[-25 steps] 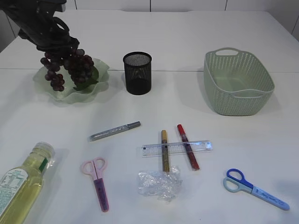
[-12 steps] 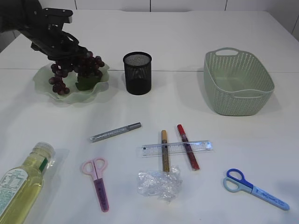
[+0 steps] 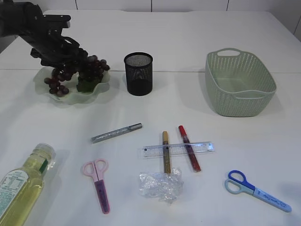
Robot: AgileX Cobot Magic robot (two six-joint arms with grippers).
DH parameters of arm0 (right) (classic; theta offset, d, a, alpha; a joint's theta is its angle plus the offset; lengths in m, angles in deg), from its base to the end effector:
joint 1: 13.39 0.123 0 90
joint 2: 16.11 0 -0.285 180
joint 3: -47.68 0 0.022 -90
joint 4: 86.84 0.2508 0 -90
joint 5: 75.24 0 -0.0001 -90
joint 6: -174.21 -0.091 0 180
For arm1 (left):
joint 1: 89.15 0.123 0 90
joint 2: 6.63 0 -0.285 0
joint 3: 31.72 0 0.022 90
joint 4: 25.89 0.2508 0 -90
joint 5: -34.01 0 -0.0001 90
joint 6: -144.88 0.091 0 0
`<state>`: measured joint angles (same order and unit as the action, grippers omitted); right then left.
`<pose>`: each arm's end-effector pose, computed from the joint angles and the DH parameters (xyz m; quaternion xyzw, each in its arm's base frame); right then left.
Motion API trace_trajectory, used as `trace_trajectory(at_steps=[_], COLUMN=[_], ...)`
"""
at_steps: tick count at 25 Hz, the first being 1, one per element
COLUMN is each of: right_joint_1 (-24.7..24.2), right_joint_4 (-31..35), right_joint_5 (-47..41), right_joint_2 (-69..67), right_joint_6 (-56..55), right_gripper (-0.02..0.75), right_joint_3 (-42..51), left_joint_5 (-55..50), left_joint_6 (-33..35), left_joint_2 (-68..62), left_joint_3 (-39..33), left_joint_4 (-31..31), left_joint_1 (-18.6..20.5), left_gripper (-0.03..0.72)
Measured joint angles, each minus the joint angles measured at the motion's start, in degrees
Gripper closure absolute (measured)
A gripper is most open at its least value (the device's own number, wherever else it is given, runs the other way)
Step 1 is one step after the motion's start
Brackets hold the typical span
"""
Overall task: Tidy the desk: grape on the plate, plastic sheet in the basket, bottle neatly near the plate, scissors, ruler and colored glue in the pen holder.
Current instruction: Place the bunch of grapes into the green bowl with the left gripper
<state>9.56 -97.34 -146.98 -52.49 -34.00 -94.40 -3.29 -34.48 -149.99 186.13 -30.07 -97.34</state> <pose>0.0581 0.0075 0.3069 0.0417 0.9515 0.0431 0.3018 0.5252 -0.0797 0.1748 0.0525 0.9459 -0.0511 0.3160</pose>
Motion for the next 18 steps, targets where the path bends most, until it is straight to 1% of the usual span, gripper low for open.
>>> trace_trajectory(at_steps=[3, 10, 14, 18], right_joint_1=[0.0, 0.0, 0.0, 0.0], right_joint_4=[0.0, 0.86, 2.25, 4.67], right_joint_5=[-0.1, -0.35, -0.35, -0.24], right_joint_2=[0.0, -2.78, -5.99, -9.6], right_joint_6=[0.0, 0.0, 0.23, 1.84], right_gripper=[0.268, 0.268, 0.268, 0.268], right_joint_3=[0.0, 0.0, 0.0, 0.0], left_joint_5=[-2.14, -3.34, -7.25, -13.6], left_joint_6=[-0.27, -0.64, -0.64, -0.64], left_joint_2=[0.27, 4.59, 7.26, 9.91], left_joint_3=[0.13, 0.13, 0.13, 0.13], left_joint_4=[0.0, 0.89, 1.02, 1.13], left_joint_1=[0.27, 0.41, 0.41, 0.41], left_gripper=[0.1, 0.099, 0.099, 0.102])
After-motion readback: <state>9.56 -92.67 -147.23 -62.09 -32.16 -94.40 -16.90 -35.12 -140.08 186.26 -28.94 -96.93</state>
